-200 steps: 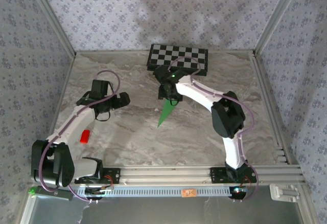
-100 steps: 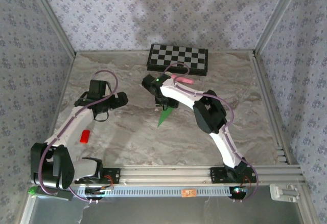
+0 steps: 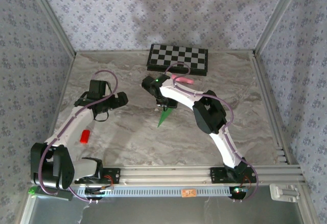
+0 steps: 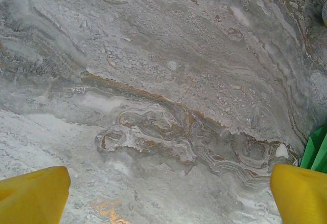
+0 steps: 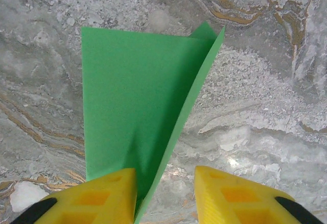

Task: Fold a paper plane with a square sheet of paper (pick it up from the middle)
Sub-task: Turn over a paper plane at the center of the table.

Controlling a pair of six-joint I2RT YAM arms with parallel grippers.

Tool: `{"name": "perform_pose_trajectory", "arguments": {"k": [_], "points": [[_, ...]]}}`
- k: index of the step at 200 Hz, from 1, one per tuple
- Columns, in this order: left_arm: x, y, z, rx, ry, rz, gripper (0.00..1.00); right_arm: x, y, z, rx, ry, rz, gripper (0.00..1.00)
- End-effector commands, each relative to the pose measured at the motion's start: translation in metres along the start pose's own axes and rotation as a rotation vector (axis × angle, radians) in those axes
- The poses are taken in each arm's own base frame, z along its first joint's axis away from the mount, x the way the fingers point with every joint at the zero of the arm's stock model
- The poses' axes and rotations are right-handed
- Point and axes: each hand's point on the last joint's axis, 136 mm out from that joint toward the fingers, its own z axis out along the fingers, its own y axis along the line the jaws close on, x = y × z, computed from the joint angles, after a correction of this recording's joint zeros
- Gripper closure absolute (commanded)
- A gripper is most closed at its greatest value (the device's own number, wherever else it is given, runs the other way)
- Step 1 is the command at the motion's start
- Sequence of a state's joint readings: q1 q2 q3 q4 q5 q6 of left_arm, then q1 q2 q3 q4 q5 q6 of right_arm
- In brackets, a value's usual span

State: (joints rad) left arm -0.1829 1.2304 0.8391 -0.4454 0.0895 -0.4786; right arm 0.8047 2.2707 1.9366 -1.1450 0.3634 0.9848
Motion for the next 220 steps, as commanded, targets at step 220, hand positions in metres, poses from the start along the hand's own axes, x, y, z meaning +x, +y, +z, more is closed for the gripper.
{"name": "perform_pose_trajectory", "arguments": {"k": [220], "points": [[-0.004, 0.005, -0.003, 0.0, -0.007, -0.022, 0.0, -0.023, 0.006, -0.033, -0.105, -0.037, -0.056, 0.93]]}}
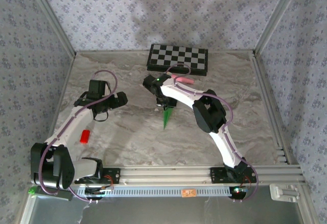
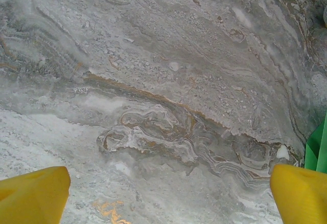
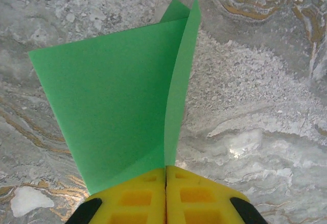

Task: Fold a paper plane with a square sheet of paper (pick it up from the middle)
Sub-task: Turn over a paper plane at the center of the table.

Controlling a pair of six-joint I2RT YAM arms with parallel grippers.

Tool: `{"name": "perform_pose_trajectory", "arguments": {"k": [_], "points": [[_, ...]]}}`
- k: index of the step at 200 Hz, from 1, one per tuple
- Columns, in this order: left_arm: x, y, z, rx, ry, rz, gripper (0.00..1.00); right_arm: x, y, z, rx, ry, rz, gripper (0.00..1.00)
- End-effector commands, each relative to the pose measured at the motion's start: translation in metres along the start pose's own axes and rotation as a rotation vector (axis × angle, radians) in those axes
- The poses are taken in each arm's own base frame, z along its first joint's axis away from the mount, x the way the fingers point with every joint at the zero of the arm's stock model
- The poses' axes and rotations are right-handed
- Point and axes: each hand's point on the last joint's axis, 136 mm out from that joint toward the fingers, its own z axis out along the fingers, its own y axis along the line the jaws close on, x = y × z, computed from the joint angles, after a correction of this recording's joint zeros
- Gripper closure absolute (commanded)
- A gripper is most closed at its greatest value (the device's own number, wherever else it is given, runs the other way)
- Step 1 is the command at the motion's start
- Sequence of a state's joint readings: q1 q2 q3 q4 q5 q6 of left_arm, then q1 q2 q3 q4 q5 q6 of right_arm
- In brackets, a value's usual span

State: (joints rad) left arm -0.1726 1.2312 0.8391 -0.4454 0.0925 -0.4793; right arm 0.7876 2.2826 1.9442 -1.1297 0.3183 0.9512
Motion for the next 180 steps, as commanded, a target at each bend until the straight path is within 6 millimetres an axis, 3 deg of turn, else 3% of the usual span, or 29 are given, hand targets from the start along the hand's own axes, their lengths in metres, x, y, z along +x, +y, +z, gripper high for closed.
{"name": "perform_pose_trajectory", "arguments": {"k": [1, 46, 88, 142, 180], "points": [[-0.002, 0.002, -0.003, 0.003, -0.005, -0.013, 0.0, -0.021, 0.004, -0.04, -0.079, -0.072, -0.047, 0.93], [-0.007, 0.011, -0.007, -0.001, -0.029, -0.078, 0.0, -0.023, 0.055, -0.072, -0.376, -0.062, -0.202, 0.94], [-0.008, 0.014, -0.008, 0.014, -0.032, -0.124, 0.0, -0.011, 0.097, -0.084, -0.658, -0.051, -0.275, 0.94], [0.004, -0.002, 0.003, 0.115, 0.042, -0.175, 0.01, 0.0, 0.091, -0.044, -0.811, 0.012, -0.191, 0.89], [0.007, -0.033, 0.013, 0.251, 0.089, -0.169, 0.06, 0.006, 0.073, -0.019, -0.767, 0.016, -0.15, 0.87]]}}
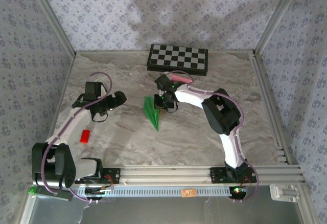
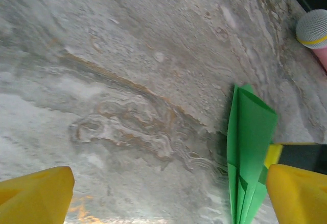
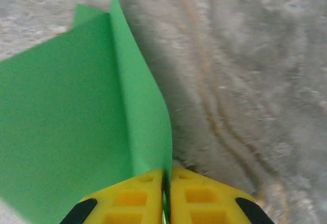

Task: Fold a paper plane with a square sheet of paper (pick it up from the middle)
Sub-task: Turn over a paper plane at the center of the table.

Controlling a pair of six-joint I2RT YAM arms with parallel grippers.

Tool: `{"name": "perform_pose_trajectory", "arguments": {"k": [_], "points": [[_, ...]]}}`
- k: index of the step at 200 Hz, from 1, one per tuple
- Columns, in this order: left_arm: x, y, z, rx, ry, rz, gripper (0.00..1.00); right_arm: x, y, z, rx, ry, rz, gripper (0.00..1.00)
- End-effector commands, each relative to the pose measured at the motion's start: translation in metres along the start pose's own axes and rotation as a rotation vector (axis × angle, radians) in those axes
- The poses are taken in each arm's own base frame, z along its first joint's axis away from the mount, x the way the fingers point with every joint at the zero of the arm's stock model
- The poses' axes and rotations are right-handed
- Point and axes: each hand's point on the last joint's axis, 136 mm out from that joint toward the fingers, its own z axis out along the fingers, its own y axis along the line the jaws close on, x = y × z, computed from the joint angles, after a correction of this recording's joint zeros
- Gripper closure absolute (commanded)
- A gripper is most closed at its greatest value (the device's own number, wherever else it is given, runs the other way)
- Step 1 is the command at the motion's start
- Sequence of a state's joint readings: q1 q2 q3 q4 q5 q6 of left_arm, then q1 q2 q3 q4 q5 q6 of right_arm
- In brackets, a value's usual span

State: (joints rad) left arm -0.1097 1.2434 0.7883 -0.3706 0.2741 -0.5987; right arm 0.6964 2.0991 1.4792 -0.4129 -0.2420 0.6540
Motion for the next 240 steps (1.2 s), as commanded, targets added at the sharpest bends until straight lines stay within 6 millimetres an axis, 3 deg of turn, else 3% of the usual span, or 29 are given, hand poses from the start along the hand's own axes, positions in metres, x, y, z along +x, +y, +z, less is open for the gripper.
{"name": "perform_pose_trajectory", "arguments": {"k": [1, 32, 74, 116, 163, 240], "points": [[0.003, -0.026, 0.009, 0.114, 0.042, -0.001, 0.06, -0.011, 0.015, -0.017, -0.078, -0.073, 0.002, 0.86], [0.018, -0.043, 0.025, 0.124, 0.107, 0.04, 0.09, -0.009, 0.006, -0.019, -0.097, -0.079, 0.02, 0.81], [0.05, -0.065, 0.048, 0.155, 0.21, 0.074, 0.13, -0.009, 0.008, -0.02, -0.145, -0.078, 0.03, 0.81], [0.072, -0.074, 0.07, 0.13, 0.287, 0.08, 0.33, -0.008, 0.012, -0.022, -0.166, -0.079, 0.025, 0.89], [0.072, -0.08, 0.088, 0.125, 0.307, 0.029, 0.48, -0.006, 0.015, -0.025, -0.182, -0.076, 0.019, 0.9], [0.075, -0.084, 0.097, 0.127, 0.336, -0.007, 0.51, -0.004, 0.015, -0.024, -0.178, -0.07, 0.022, 0.9]]}}
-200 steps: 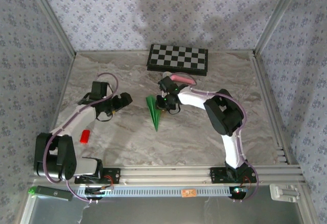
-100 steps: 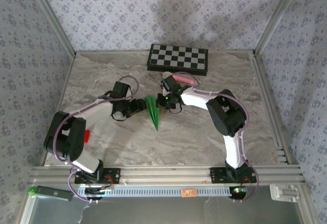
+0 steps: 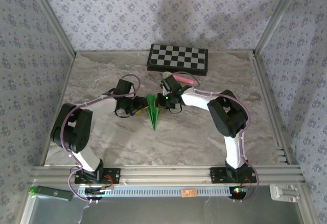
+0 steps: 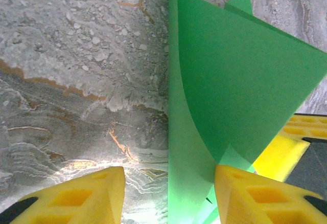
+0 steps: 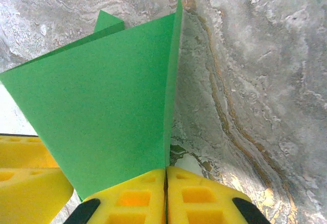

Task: Fold a paper plane with a square sheet of paper (pick it up from the middle)
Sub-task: Turn over a paper plane at the center of the table.

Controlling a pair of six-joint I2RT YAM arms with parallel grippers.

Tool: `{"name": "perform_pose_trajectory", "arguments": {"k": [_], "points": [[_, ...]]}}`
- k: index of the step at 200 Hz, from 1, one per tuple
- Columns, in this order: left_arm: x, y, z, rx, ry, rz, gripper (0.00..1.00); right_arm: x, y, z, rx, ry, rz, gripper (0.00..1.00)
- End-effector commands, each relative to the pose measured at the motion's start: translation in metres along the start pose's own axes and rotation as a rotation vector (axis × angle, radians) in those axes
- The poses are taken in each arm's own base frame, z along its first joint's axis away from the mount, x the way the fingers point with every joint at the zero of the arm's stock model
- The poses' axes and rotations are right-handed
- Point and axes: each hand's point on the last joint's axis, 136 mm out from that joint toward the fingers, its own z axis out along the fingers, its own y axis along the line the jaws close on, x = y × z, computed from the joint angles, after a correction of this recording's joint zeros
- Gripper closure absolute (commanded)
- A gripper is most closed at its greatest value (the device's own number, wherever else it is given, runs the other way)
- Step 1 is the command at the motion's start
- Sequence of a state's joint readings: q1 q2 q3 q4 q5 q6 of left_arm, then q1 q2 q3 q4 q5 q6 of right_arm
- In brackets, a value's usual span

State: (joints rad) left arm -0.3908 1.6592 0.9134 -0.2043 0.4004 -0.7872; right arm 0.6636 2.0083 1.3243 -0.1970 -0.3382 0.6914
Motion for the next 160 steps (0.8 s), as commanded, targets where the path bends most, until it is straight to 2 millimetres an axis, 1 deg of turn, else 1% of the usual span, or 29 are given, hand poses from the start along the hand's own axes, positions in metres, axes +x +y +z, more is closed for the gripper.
{"name": "perform_pose_trajectory", "arguments": {"k": [1, 17, 32, 46, 86, 99, 133, 160], "points": [[-0.003, -0.013, 0.001, 0.032, 0.006, 0.006, 0.51, 0.002, 0.007, -0.008, -0.021, 0.0, 0.001, 0.9], [-0.004, -0.016, 0.0, 0.043, 0.003, 0.018, 0.5, 0.002, 0.006, -0.008, -0.016, 0.001, -0.001, 0.9], [-0.004, -0.02, -0.002, 0.059, -0.002, 0.036, 0.44, 0.002, 0.005, -0.008, -0.014, 0.0, 0.001, 0.9], [-0.006, -0.023, -0.004, 0.071, -0.012, 0.05, 0.41, 0.002, 0.005, -0.007, -0.013, 0.001, 0.0, 0.9], [-0.004, -0.021, -0.001, 0.061, -0.001, 0.053, 0.42, 0.003, 0.004, -0.007, -0.008, 0.005, 0.001, 0.9], [-0.003, -0.02, 0.0, 0.059, 0.0, 0.052, 0.46, 0.003, 0.004, -0.007, -0.006, 0.006, 0.002, 0.9], [-0.003, -0.012, 0.004, 0.02, 0.005, 0.033, 0.61, 0.004, 0.003, -0.008, -0.003, 0.006, 0.004, 0.9], [-0.003, -0.009, 0.009, 0.007, 0.021, 0.014, 0.68, 0.003, 0.005, -0.008, -0.007, 0.005, 0.006, 0.9]]}}
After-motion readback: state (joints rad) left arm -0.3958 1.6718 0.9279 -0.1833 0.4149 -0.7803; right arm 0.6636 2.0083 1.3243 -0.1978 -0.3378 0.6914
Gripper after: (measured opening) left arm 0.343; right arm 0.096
